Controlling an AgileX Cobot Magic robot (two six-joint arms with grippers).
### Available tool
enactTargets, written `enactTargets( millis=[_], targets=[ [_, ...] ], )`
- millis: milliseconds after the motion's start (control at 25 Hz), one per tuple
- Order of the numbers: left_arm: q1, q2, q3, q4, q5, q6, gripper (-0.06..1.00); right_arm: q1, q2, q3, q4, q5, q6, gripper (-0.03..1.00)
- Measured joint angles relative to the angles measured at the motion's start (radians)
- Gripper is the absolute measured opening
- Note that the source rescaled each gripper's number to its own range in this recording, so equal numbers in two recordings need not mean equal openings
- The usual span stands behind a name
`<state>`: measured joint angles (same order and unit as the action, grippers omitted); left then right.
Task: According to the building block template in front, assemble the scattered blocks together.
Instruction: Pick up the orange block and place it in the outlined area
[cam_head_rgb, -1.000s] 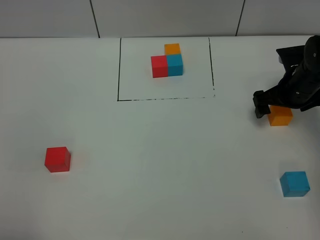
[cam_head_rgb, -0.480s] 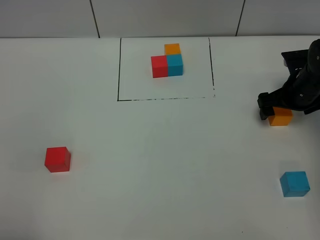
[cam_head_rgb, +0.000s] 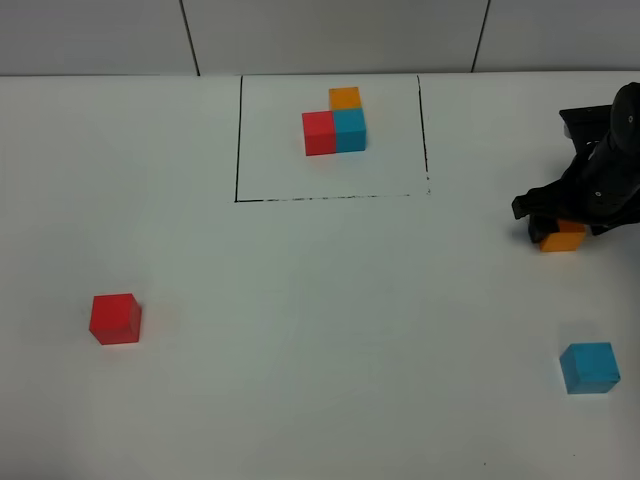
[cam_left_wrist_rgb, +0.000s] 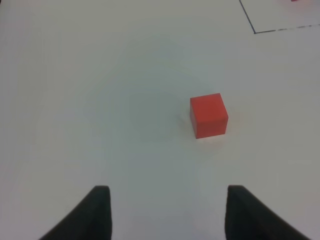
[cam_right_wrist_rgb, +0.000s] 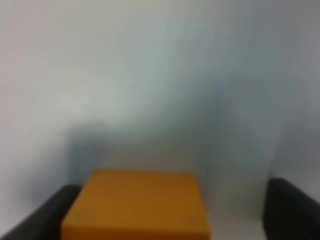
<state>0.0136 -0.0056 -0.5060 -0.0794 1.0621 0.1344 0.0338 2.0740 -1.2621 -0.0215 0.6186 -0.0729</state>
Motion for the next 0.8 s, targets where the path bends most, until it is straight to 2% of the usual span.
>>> enactTargets(
  millis=[80,120,320,480,680,800],
  targets=[
    [0.000,0.000,0.000,0.000,0.000,0.000,0.15,0.000,0.000,-0.001,-0.001,0.008,0.003,0.00],
    [0.000,0.000,0.000,0.000,0.000,0.000,0.15,0.000,0.000,-0.001,-0.002,0.012,0.003,0.03],
    [0.000,0.000,0.000,0.000,0.000,0.000,0.15,0.022,-0.008,-0.002,-0.029,0.027,0.005,0.03],
    [0.000,0.000,0.000,0.000,0.000,0.000,0.15,0.097,-0.058,-0.031,-0.077,0.102,-0.082,0.03],
    [0.000,0.000,0.000,0.000,0.000,0.000,0.15,0.289,-0.133,-0.062,-0.055,0.164,-0.344,0.03],
    [0.000,0.000,0.000,0.000,0.000,0.000,0.15,0.398,-0.129,-0.062,0.021,0.208,-0.665,0.03]
  ],
)
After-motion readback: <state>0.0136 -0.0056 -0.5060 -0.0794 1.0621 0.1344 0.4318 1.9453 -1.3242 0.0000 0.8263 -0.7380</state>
